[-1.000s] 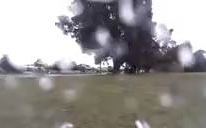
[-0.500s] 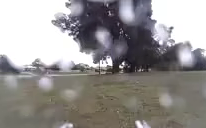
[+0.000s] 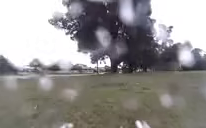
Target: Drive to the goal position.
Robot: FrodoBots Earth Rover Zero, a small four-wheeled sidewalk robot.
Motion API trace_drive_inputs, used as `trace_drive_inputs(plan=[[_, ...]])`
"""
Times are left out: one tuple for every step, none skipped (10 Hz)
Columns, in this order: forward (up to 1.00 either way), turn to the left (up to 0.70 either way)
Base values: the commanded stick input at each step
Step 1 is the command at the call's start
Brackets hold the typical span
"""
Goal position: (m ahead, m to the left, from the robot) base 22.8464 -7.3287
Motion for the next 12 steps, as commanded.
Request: trace_drive_inputs(plan=[[0.99,-0.39],[1.0,-0.31],[1.0,-0.21],[0.99,-0.08],[1.0,0.01],[0.99,0.01],[0.99,0.01],[0.99,0.01],[0.99,0.01],[0.99,0.01],[0.99,0.01],[0.99,0.01]])
